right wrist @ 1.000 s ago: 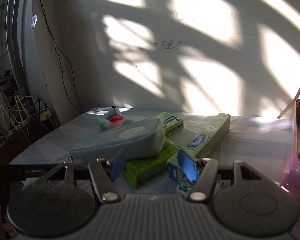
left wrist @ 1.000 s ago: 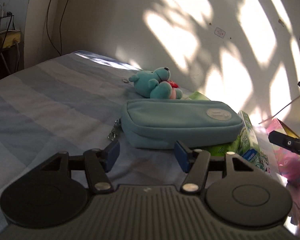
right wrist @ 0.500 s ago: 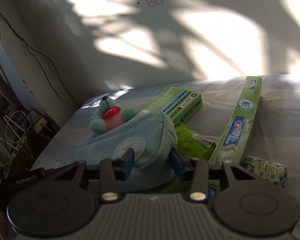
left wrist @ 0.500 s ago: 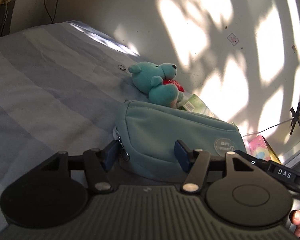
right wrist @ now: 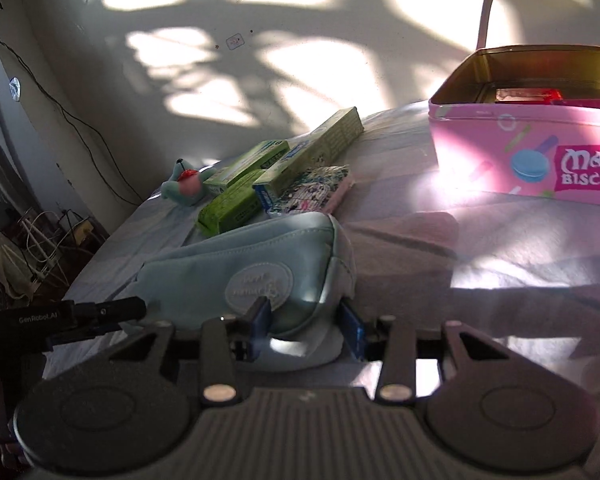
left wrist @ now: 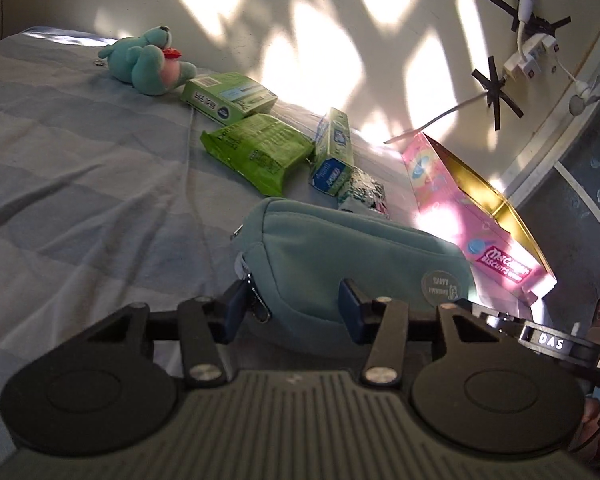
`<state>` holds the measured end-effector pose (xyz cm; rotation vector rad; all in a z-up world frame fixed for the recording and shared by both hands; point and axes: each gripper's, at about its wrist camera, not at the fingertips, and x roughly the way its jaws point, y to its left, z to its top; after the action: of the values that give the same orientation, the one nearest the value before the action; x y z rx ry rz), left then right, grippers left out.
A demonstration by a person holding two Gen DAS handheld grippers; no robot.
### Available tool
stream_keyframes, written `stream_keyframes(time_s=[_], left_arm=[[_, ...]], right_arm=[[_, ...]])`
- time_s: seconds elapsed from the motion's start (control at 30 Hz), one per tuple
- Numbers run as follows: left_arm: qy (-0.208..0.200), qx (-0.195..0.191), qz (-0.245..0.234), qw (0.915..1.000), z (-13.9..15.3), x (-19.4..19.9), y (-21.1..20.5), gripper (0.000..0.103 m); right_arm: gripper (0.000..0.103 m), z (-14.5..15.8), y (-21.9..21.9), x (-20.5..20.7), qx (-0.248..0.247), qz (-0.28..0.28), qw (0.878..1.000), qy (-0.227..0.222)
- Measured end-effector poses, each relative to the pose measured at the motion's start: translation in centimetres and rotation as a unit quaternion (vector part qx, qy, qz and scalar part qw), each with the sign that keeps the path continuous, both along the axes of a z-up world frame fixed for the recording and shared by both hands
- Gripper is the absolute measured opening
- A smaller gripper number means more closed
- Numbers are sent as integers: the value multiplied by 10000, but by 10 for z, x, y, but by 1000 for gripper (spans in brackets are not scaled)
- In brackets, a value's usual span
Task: Organize objects
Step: 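Grasp the teal pencil case with the right gripper and lay it in the tin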
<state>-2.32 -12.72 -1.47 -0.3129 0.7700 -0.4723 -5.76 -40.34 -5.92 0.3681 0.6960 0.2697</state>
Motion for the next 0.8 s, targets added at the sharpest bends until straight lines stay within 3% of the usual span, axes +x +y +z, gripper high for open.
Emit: stream_keyframes(time_s=[0.1, 0.17, 0.2, 0.27, 0.3, 0.33, 0.37, 0.4, 0.43, 0.5, 0.53, 0.63, 0.8], left_arm=[[55, 182, -273, 9994, -1, 6, -27, 56], [-1, 352, -265, 9990, -1, 10, -34, 69], [-64, 451, -181, 9988, 0, 9, -36, 72], [-46, 469, -115, 9988, 1, 11, -36, 73], [52, 416, -155, 9990, -1, 13, -38, 73], [148, 368, -231, 9989, -4, 15, -41, 71], [157, 429, -256, 9986, -6, 15, -46, 72], [15, 656, -259, 9975, -6, 12, -55, 72], [-74, 842, -302, 9960, -4, 9, -63, 71], [-126, 943, -384, 9947, 7, 5, -72, 70], [-213, 928, -415, 9946, 16, 5, -75, 69], [-652, 751, -601, 9932, 51, 11, -97, 68], [-1562, 721, -1140, 9785, 91, 41, -187, 69]], right_arm=[[41, -1, -28, -16, 41, -205, 9998, -73], [46, -5, -45, -24, 214, -324, 9992, -108], [58, -5, -50, -27, 249, -385, 9989, -135], [67, -5, -56, -31, 207, -348, 9990, -211], [78, -6, -55, -31, 177, -238, 9993, -242], [80, -8, -53, -30, 163, -161, 9994, -256], [79, -12, -50, -26, 171, -87, 9996, -216], [67, -16, -46, -20, 249, 22, 9996, -135], [64, -19, -41, -17, 393, 60, 9991, -153], [57, -14, -32, -17, 82, 19, 9994, -331], [56, -7, -33, -19, -77, -30, 9986, -530], [55, 17, -58, -23, 47, -233, 9945, -1020], [55, 66, -111, -14, -529, -1081, 9762, -1802]])
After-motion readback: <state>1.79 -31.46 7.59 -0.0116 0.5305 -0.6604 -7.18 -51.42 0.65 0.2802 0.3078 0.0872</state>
